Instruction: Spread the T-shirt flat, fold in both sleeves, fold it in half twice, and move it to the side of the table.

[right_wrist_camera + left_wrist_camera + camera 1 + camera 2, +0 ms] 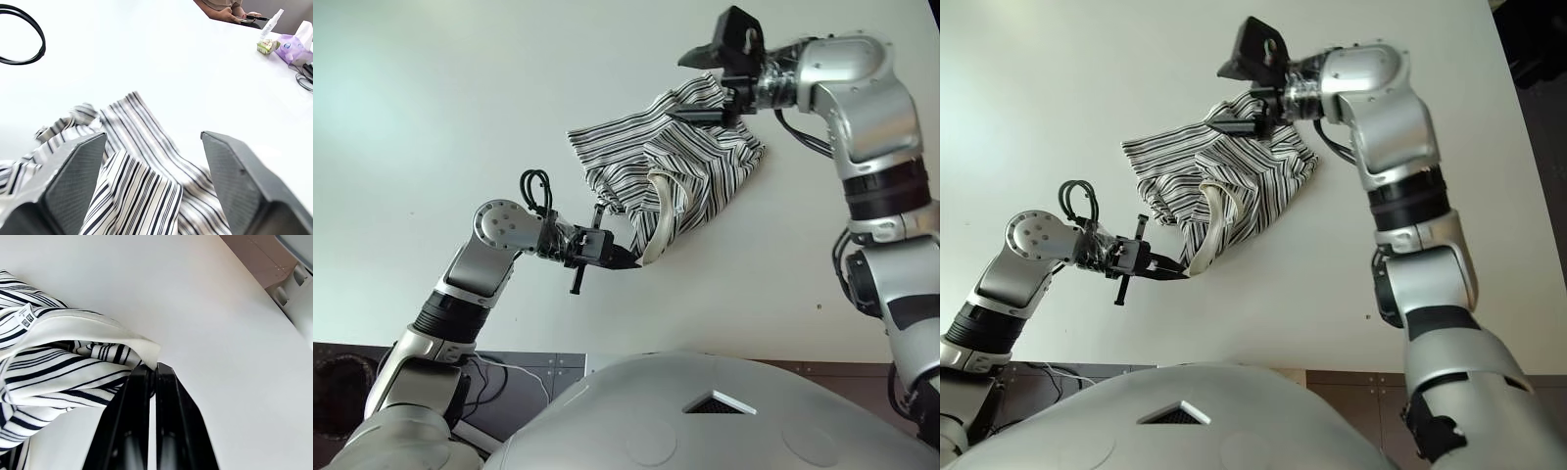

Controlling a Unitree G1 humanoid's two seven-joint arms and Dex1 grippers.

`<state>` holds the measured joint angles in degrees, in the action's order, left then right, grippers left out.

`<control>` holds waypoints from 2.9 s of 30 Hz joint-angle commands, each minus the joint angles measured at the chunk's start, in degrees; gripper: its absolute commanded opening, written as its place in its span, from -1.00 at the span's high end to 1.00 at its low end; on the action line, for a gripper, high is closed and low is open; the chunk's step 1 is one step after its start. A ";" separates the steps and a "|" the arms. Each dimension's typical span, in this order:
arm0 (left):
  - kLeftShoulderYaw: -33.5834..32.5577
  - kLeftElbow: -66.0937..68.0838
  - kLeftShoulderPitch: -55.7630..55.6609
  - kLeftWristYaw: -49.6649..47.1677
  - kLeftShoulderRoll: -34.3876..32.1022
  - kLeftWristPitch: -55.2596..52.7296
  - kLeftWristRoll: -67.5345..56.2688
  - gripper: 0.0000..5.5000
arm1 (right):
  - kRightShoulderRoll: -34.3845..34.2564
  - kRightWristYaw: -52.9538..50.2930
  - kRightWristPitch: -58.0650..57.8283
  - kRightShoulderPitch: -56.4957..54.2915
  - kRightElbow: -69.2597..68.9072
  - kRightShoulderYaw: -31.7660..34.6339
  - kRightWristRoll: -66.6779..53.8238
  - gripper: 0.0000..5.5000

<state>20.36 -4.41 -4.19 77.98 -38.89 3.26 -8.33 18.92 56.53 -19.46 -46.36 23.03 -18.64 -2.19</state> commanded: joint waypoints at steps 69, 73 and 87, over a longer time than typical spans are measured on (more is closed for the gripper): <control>5.21 -1.76 0.43 -1.84 -2.15 0.95 1.30 0.96 | -1.14 18.47 41.04 -3.30 30.15 -13.73 19.66 -0.29; 5.33 -2.40 0.83 -1.80 -2.32 0.73 1.25 0.96 | -0.57 20.00 41.65 -1.61 30.67 -14.46 19.71 -0.17; 5.80 -4.20 2.52 -2.12 -3.44 0.82 1.27 0.96 | -1.33 21.07 41.36 1.70 28.83 -15.86 19.67 0.80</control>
<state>26.23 -7.80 -1.96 75.71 -41.31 4.07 -7.50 18.04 77.22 23.16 -47.26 51.26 -32.91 15.63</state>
